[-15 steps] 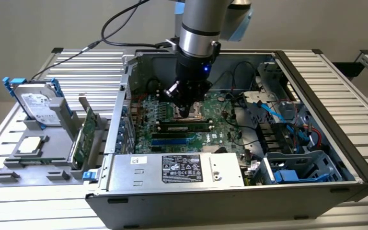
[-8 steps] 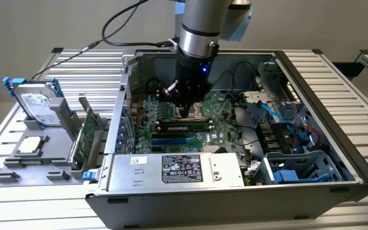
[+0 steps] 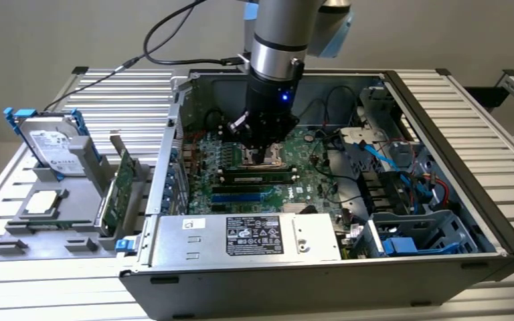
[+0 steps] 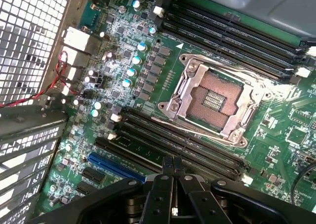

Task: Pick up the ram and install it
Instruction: 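Press down the ram until it locks into place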

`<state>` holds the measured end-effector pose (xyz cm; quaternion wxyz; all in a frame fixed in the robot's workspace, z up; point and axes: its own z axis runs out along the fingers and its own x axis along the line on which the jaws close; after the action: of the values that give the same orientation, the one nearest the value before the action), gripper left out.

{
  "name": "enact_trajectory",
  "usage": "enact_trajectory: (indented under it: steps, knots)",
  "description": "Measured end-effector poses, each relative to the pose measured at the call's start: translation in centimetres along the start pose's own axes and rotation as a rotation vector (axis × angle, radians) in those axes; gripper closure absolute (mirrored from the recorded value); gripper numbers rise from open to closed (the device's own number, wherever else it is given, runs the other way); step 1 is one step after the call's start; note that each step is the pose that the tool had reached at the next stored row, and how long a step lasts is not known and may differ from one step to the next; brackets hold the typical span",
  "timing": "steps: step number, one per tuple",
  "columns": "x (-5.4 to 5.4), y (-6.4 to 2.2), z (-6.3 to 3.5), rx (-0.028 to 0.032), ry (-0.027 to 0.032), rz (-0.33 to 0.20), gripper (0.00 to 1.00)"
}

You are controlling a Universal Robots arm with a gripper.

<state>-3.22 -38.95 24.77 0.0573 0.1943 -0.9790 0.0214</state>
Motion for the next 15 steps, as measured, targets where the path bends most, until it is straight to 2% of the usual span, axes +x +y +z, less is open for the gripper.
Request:
enact_trajectory:
  steps: [2,4,15]
  knots:
    - [0.0,0.0,0.0,0.0008,-0.0051,0.015,0.89]
    - [0.0,0.0,0.0,-0.0001,-0.0072,0.036,0.89]
    - [0.0,0.0,0.0,-0.0115,-0.0104,0.176,0.89]
